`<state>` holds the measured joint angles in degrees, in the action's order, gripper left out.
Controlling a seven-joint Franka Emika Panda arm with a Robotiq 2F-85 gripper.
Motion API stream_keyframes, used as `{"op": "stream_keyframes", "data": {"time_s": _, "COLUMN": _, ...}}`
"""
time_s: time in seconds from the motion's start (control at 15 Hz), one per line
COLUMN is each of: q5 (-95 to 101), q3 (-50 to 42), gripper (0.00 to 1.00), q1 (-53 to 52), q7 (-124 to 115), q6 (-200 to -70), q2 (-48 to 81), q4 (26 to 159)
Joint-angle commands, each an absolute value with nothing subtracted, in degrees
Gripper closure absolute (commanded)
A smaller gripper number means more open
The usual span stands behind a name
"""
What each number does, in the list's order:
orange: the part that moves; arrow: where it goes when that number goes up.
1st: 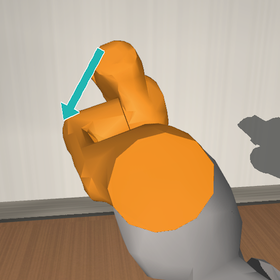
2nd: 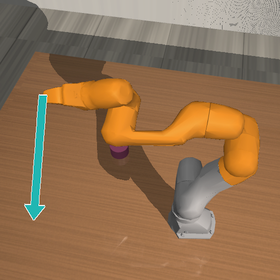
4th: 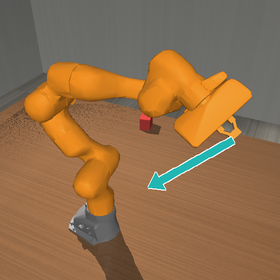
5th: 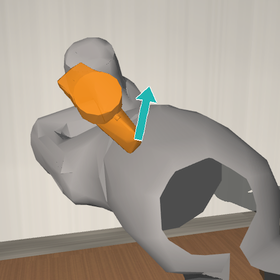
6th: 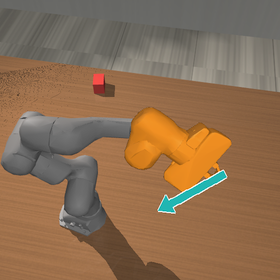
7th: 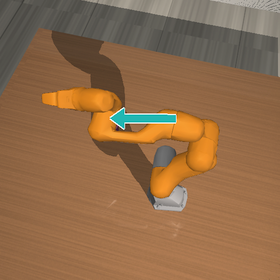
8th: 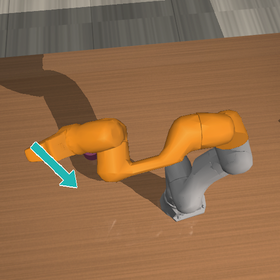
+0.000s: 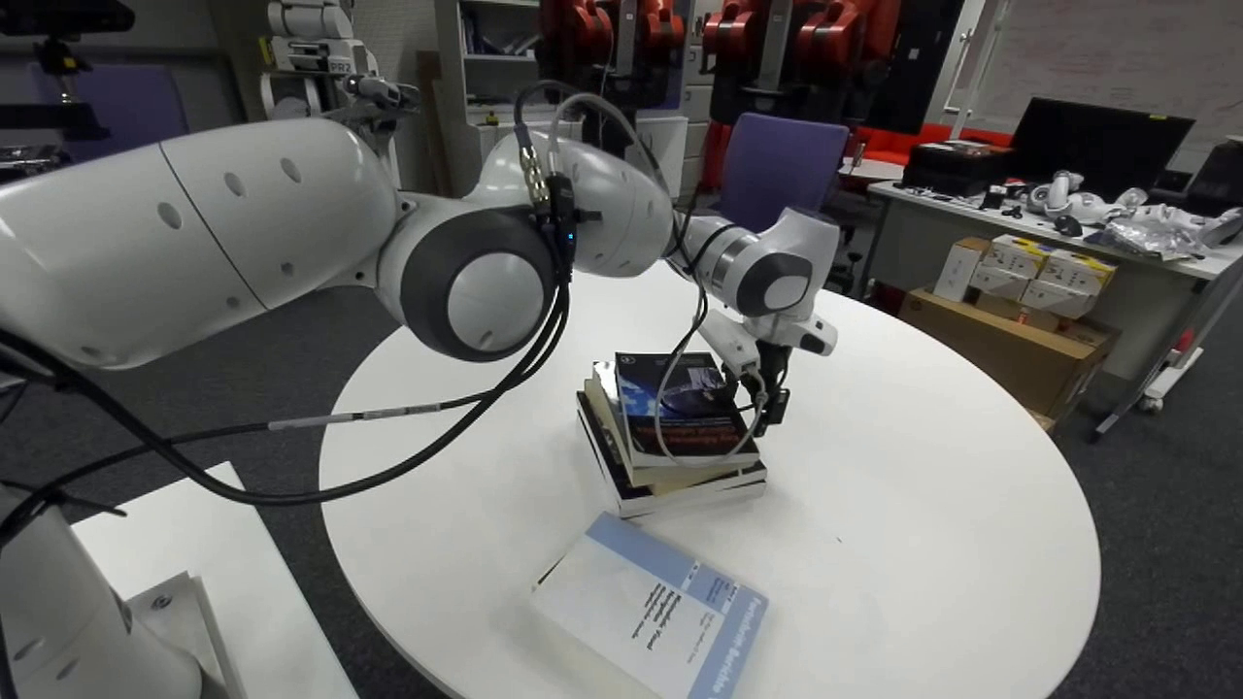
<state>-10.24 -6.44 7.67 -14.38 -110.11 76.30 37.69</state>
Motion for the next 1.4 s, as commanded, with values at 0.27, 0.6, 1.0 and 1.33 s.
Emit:
{"op": "stream_keyframes", "data": {"time_s": 0.27, "q5": -4.85, "q3": -6.98, "gripper": 0.00, "q1": 3.18, "q7": -10.99, "q6": -111.94, "q2": 79.08, "q4": 33.77}}
{"op": "stream_keyframes", "data": {"time_s": 0.6, "q5": -6.16, "q3": -6.36, "gripper": 0.00, "q1": 3.11, "q7": -10.40, "q6": -112.98, "q2": 78.87, "q4": 35.48}}
{"op": "stream_keyframes", "data": {"time_s": 1.0, "q5": -6.86, "q3": -6.34, "gripper": 0.00, "q1": 3.01, "q7": -11.25, "q6": -112.17, "q2": 77.26, "q4": 38.64}}
{"op": "stream_keyframes", "data": {"time_s": 1.33, "q5": -6.51, "q3": -5.66, "gripper": 0.00, "q1": 0.27, "q7": -9.22, "q6": -113.80, "q2": 75.51, "q4": 44.20}}
